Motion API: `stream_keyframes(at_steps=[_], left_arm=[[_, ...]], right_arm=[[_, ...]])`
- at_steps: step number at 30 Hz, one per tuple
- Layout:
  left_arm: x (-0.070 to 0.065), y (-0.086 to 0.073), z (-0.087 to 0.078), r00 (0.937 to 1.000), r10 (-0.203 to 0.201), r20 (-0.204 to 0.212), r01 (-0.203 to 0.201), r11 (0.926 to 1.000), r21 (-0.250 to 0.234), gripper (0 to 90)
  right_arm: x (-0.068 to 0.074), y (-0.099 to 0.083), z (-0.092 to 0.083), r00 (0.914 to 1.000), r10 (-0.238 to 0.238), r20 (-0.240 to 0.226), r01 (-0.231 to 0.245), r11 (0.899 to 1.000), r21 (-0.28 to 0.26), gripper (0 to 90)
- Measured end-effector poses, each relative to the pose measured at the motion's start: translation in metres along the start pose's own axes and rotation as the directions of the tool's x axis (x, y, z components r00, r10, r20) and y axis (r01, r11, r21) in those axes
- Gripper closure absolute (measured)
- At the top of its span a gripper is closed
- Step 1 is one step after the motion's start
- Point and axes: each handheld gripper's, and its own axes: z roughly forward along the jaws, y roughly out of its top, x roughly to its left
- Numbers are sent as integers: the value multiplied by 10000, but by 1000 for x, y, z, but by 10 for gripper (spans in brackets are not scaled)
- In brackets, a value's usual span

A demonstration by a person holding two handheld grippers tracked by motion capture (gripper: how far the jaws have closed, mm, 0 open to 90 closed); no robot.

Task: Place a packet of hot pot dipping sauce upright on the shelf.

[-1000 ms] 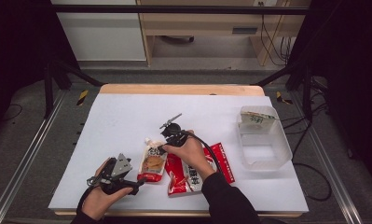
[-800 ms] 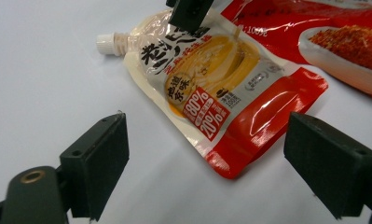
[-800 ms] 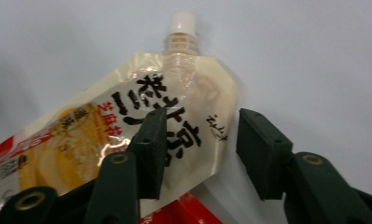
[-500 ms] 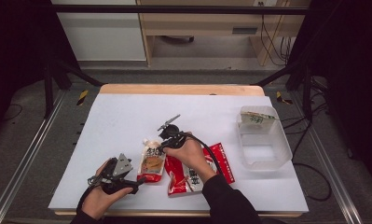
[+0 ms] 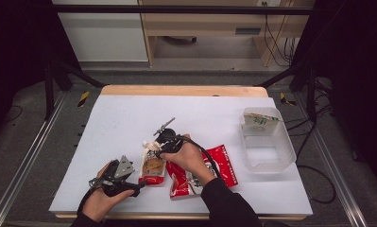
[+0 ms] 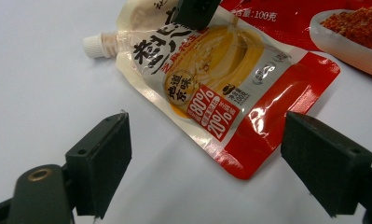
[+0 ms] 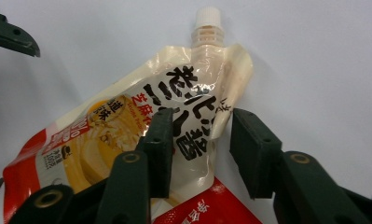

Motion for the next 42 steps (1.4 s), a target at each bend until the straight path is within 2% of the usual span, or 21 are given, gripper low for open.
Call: stream_keyframes(at_steps=[2,5,9,11,13,17,20,22,23,25,26,28,29,34,36,38,39,42], left_arm=[[0,0,0,10000,-3,-2,3,10000,-1,163],[0,0,0,10000,-6,7,6,10000,-1,163],[0,0,0,10000,18,10,-18,10000,-22,163],[0,0,0,10000,-23,63,23,10000,-40,164],[0,0,-1,10000,-35,77,36,10000,-58,164],[2,1,-7,9988,-303,376,319,9986,-424,158],[6,1,-13,9967,-602,551,648,9942,-861,155],[10,1,-17,9972,-608,429,651,9919,-1092,155],[12,2,-19,9975,-596,377,639,9900,-1258,155],[15,1,-23,9952,-863,459,918,9866,-1345,156],[18,1,-25,9958,-852,335,893,9850,-1478,156],[21,2,-27,9951,-918,361,964,9826,-1586,155],[23,2,-29,9940,-1019,388,1068,9811,-1615,155],[32,8,-42,9947,-998,228,1023,9763,-1907,155],[36,13,-49,9938,-1062,331,1109,9705,-2141,155],[40,19,-53,9945,-995,328,1043,9685,-2260,155],[43,23,-54,9960,-843,290,886,9713,-2206,155],[52,35,-58,9981,-526,310,582,9735,-2213,157]], right_arm=[[0,0,-1,10000,-21,-76,20,10000,-47,562],[0,0,0,10000,-49,-1,49,10000,-27,608],[-1,0,2,9993,-162,336,161,9999,39,794],[-2,-1,3,9982,-217,559,217,9998,14,844],[-2,-1,4,9984,-192,538,198,9998,-100,872],[4,2,-1,9961,-477,740,503,9982,-336,888],[8,5,-12,9949,-633,780,688,9951,-709,894],[10,7,-21,9939,-707,846,787,9922,-963,896],[11,8,-26,9924,-849,888,946,9892,-1117,897],[15,11,-37,9912,-989,884,1110,9833,-1441,899],[17,12,-43,9896,-1131,888,1263,9790,-1603,899],[22,16,-56,9854,-1431,922,1589,9676,-1964,900],[25,17,-60,9845,-1493,919,1655,9641,-2074,900],[39,19,-82,9760,-1987,890,2152,9420,-2575,900],[44,19,-88,9722,-2187,832,2333,9343,-2697,900],[47,19,-92,9670,-2404,845,2546,9263,-2779,900],[47,18,-93,9642,-2507,862,2650,9213,-2845,900],[47,17,-98,9632,-2559,818,2687,9148,-3017,900]])
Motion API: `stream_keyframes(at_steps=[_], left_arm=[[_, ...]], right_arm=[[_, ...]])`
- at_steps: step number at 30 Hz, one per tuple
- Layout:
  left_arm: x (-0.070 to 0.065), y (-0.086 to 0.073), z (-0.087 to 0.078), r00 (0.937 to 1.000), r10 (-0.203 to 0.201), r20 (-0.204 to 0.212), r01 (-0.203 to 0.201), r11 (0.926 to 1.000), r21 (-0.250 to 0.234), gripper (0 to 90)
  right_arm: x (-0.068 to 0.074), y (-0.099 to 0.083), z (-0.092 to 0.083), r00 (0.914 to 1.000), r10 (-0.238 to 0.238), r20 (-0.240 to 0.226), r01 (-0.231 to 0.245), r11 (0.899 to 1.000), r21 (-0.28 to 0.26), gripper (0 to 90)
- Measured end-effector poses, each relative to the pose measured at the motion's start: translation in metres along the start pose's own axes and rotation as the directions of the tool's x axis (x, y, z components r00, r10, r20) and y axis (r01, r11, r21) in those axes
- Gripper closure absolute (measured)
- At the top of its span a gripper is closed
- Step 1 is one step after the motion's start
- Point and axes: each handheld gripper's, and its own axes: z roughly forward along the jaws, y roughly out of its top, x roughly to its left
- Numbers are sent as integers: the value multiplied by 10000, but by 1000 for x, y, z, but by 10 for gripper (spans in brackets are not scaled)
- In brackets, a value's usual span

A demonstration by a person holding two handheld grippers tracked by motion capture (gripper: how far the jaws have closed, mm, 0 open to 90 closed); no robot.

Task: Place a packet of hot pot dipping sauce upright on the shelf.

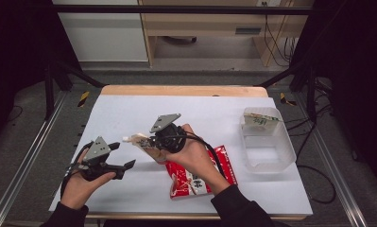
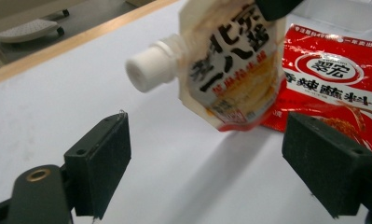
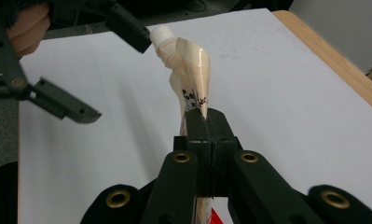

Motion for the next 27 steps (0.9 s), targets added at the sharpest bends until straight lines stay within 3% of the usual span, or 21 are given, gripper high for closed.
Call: stream_keyframes(at_steps=[7,10,11,25,27], left_arm=[[3,28,4,9970,596,487,-589,9981,-159,174],[-1,36,9,9919,975,819,-974,9952,-57,195],[-2,38,10,9906,916,1012,-908,9958,-123,207],[-12,64,15,9761,1419,1647,-1446,9895,47,574],[-14,67,16,9752,1330,1770,-1352,9908,-1,615]], right_arm=[[4,0,-16,9999,31,-100,-33,9998,-215,900],[7,0,-23,10000,17,-36,-18,9995,-306,900],[7,0,-25,10000,-32,6,32,9995,-322,900],[4,-8,-58,9995,-48,301,58,9994,-327,900],[3,-10,-62,9993,28,375,-15,9993,-369,900]])
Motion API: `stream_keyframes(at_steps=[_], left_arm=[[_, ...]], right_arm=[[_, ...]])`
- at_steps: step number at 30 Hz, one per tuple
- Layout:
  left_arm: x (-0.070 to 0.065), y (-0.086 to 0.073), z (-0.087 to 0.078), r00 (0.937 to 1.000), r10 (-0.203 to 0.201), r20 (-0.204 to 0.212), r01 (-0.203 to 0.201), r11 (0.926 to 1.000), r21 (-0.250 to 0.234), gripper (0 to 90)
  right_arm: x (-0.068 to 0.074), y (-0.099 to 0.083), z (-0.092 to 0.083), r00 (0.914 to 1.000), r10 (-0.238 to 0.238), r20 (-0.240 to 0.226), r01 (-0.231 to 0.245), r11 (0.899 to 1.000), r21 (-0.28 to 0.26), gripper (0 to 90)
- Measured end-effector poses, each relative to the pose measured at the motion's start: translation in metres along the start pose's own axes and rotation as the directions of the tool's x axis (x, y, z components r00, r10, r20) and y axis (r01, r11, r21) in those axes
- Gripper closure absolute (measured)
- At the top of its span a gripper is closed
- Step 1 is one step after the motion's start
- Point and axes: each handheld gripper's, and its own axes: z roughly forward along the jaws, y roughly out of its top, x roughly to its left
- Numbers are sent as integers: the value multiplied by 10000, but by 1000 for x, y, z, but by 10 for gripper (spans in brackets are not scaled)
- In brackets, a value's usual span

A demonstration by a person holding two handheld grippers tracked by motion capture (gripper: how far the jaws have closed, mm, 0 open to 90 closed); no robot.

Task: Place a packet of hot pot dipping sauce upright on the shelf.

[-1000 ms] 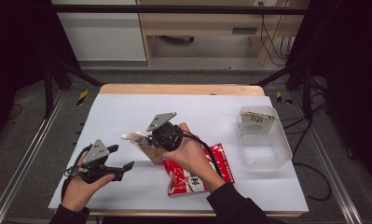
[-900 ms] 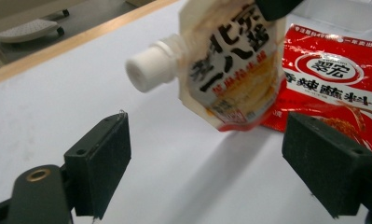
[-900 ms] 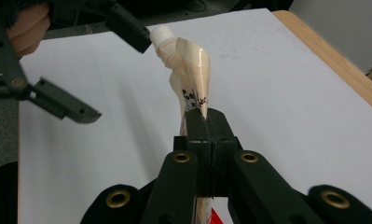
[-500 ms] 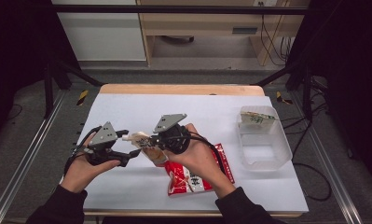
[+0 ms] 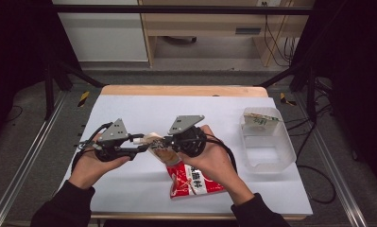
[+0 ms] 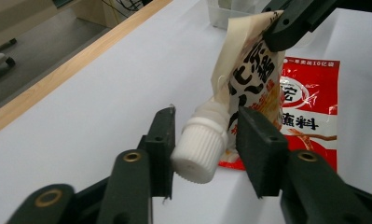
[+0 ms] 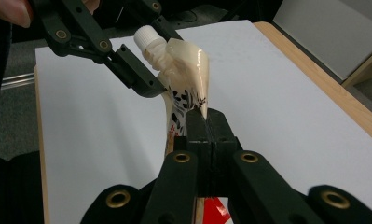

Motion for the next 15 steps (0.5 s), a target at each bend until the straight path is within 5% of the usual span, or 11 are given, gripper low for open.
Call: stream_keyframes(at_steps=[4,15], left_arm=[[0,5,6,9996,63,262,-67,9999,154,695],[-5,21,15,9975,97,700,-120,9994,337,725]], right_arm=[[-5,-4,-6,9999,41,94,-41,10000,50,900],[-12,-17,-15,9994,231,244,-236,9994,238,898]])
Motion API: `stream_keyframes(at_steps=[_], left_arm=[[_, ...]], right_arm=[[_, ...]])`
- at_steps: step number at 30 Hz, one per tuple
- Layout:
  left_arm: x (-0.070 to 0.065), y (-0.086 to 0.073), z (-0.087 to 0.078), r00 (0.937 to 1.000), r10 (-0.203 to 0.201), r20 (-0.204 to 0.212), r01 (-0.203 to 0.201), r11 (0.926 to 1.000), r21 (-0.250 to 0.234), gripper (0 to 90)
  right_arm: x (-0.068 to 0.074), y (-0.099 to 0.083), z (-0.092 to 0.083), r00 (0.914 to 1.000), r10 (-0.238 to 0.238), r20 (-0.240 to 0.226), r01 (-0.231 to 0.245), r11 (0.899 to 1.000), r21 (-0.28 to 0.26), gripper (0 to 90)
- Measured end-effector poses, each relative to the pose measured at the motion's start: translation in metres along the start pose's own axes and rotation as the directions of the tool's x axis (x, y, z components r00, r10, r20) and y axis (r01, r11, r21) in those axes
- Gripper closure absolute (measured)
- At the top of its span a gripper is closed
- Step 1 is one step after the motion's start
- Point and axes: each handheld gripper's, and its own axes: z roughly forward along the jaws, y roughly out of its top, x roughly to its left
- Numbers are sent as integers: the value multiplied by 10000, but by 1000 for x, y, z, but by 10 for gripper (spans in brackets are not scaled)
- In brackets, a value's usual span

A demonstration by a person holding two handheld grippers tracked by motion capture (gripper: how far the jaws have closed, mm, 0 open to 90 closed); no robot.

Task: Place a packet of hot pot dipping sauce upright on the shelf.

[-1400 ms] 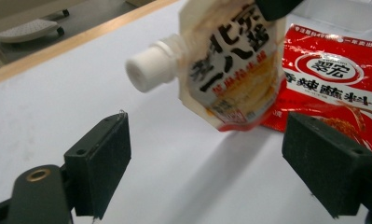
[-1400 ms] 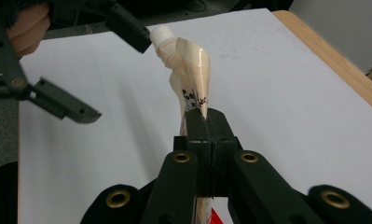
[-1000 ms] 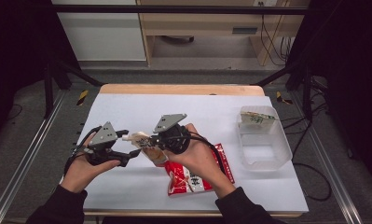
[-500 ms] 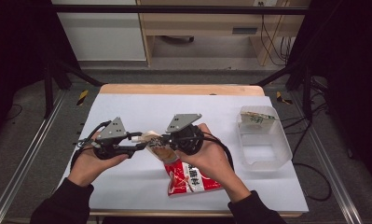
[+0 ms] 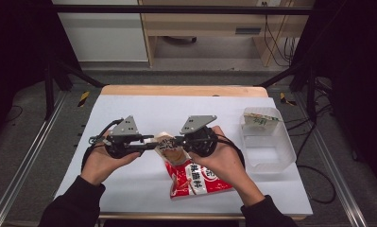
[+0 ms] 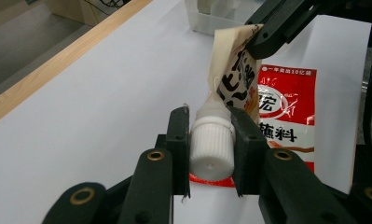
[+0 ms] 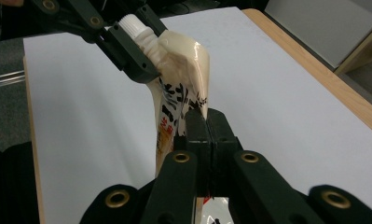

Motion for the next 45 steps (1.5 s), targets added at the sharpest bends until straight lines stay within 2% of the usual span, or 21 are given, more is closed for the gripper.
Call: stream_keyframes(at_steps=[4,6,11,13,15,16,17,19,22,25,27,29,30,32,34,37,40,41,42,45], left_arm=[[-3,13,3,9995,221,213,-225,9996,183,731],[-5,20,6,9981,535,310,-547,9977,407,733],[-8,34,9,9954,754,596,-793,9947,660,736],[-8,38,9,9943,766,740,-815,9946,649,737],[-9,41,10,9935,776,837,-827,9948,594,738],[-10,43,10,9920,898,889,-959,9931,669,738],[-10,44,10,9908,991,918,-1060,9916,736,738],[-10,45,10,9905,954,986,-1025,9923,692,737],[-10,45,13,9895,973,1068,-1043,9926,620,737],[-11,46,16,9873,1148,1094,-1217,9908,585,737],[-13,46,18,9875,1070,1161,-1136,9922,517,736],[-14,47,18,9863,1152,1183,-1227,9908,577,737],[-15,47,19,9859,1154,1211,-1228,9909,556,737],[-17,47,19,9848,1206,1254,-1285,9901,570,736],[-18,48,20,9838,1274,1262,-1359,9889,608,736],[-19,47,21,9831,1291,1299,-1373,9890,558,736],[-20,45,22,9833,1226,1345,-1296,9905,452,736],[-21,45,23,9835,1254,1300,-1324,9901,467,736],[-21,44,23,9838,1249,1284,-1321,9900,495,735],[-21,41,24,9855,1169,1228,-1241,9909,528,734]], right_arm=[[-4,-5,-5,9999,-34,95,33,9999,154,891],[-7,-8,-7,9999,-76,133,73,9996,265,886],[-11,-12,-15,9998,-132,180,123,9988,476,865],[-13,-11,-18,9993,-297,206,284,9978,591,810],[-13,-8,-21,9988,-481,130,471,9963,719,707],[-13,-6,-23,9975,-698,57,690,9940,848,663],[-12,-3,-24,9949,-992,199,969,9906,961,619],[-12,3,-27,9896,-1353,490,1290,9849,1156,537],[-12,9,-29,9817,-1825,546,1720,9724,1574,420],[-11,13,-24,9776,-2099,182,2004,9530,2273,327],[-11,15,-20,9729,-2313,30,2227,9400,2584,300],[-11,17,-16,9756,-2194,-96,2131,9354,2820,256],[-12,17,-15,9760,-2161,-278,2145,9311,2951,272],[-12,19,-14,9759,-2147,-381,2163,9304,2960,341],[-11,21,-14,9740,-2196,-563,2263,9267,3000,432],[-9,23,-13,9677,-2404,-757,2520,9145,3166,596],[-6,25,-11,9664,-2419,-865,2569,9073,3329,720],[-6,26,-10,9627,-2544,-916,2704,9006,3404,762],[-5,26,-10,9654,-2440,-915,2606,9012,3464,803],[-6,26,-7,9649,-2395,-1073,2622,8982,3529,840]])
